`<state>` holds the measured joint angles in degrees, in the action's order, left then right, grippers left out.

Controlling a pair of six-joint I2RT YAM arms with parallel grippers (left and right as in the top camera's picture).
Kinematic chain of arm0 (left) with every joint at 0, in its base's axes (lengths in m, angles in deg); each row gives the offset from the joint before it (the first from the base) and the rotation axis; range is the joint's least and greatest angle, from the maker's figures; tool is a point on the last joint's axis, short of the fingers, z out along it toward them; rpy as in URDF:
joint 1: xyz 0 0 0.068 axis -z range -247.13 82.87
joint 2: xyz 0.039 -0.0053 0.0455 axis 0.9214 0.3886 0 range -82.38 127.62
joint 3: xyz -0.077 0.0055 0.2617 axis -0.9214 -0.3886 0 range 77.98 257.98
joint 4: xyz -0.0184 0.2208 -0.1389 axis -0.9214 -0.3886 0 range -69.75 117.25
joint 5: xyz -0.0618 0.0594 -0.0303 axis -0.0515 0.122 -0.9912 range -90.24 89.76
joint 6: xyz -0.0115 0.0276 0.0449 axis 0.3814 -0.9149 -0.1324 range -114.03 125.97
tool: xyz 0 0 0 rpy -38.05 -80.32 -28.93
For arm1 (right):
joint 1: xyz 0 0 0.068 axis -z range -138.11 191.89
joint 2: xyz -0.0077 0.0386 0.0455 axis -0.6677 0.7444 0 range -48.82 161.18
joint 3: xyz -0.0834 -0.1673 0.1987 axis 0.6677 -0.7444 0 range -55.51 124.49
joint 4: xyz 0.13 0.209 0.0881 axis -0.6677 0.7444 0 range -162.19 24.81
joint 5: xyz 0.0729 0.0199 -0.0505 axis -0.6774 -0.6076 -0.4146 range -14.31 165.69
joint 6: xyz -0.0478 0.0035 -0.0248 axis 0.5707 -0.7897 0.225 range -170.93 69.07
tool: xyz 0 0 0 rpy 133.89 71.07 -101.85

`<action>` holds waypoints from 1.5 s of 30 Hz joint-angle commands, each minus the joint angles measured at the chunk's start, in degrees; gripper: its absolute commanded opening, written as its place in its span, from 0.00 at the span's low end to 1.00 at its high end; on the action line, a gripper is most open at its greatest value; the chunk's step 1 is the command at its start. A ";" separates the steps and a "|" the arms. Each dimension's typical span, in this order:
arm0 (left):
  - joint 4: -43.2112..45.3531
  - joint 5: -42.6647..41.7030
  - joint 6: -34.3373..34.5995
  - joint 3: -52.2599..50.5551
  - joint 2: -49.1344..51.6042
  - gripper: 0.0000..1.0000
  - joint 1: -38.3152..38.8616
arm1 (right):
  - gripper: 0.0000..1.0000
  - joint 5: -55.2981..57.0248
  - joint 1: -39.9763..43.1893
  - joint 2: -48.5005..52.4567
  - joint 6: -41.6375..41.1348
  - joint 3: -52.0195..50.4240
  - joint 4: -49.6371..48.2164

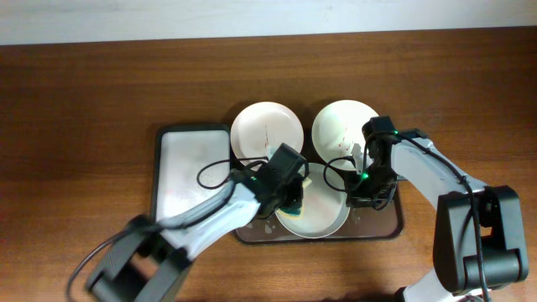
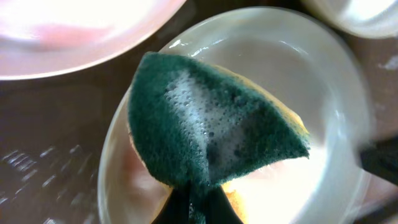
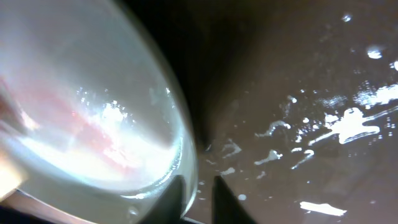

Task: Clean dirty plates on tray and stack at the side

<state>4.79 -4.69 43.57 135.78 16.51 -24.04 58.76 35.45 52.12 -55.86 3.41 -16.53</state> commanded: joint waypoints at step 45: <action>-14.49 4.85 -17.97 0.04 -6.84 0.00 -33.68 | 0.04 44.44 -23.32 -17.00 -12.11 4.00 -3.63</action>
<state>-9.90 -0.20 26.48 135.80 9.37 -57.37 92.97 15.50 36.28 -65.11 6.23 -19.88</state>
